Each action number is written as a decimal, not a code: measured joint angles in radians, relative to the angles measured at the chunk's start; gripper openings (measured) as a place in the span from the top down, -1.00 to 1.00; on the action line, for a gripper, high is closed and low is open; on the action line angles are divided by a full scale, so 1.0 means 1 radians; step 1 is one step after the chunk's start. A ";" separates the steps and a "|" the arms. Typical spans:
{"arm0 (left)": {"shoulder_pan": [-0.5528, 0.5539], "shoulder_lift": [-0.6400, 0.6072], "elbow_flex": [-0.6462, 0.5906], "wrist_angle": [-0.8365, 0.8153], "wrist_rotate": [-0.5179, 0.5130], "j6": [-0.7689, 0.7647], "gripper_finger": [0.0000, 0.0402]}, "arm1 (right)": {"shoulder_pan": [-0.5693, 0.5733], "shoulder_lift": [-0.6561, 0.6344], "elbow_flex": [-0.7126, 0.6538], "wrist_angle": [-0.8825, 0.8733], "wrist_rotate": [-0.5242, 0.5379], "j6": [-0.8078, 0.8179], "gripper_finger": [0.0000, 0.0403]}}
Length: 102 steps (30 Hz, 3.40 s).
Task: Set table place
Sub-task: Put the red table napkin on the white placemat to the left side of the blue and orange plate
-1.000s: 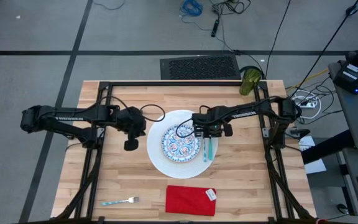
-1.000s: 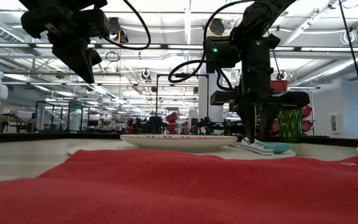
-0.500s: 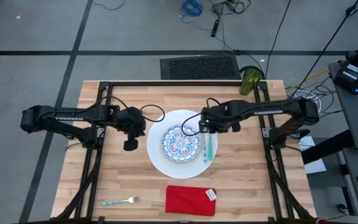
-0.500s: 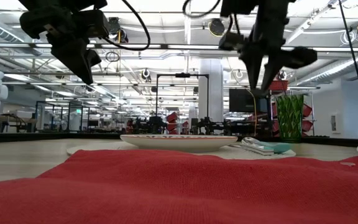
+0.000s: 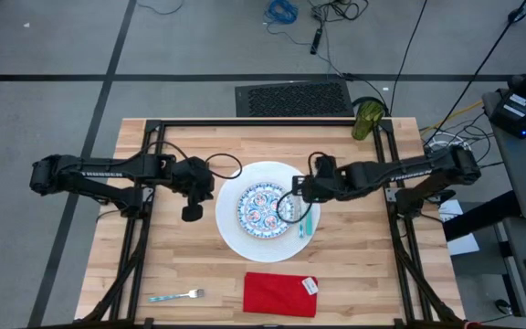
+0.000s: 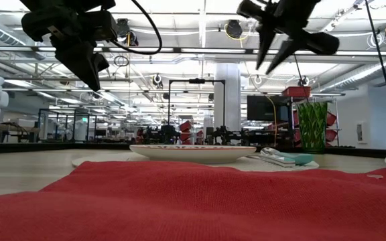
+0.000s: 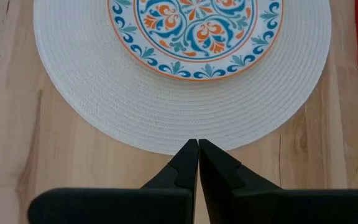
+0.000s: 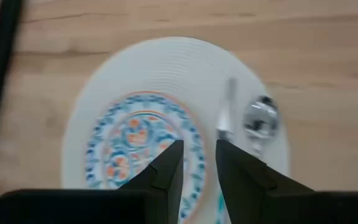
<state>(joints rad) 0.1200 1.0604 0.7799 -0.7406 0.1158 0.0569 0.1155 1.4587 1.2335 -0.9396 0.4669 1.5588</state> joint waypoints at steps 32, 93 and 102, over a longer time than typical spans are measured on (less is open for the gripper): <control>-0.456 0.067 0.321 -0.336 0.034 -0.902 1.00 | 0.161 0.009 0.000 0.284 -0.091 -0.777 1.00; -0.509 1.028 0.656 0.440 0.045 -0.418 0.15 | 0.445 -0.012 -0.001 -0.098 -0.124 -0.447 1.00; -0.508 1.036 0.656 0.454 0.030 -0.396 -0.07 | 0.470 -0.012 -0.001 -0.089 -0.100 -0.418 1.00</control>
<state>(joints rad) -0.3881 2.0965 1.4357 -0.2868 0.1453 -0.3393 0.5858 1.4467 1.2324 -1.0283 0.3668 1.1404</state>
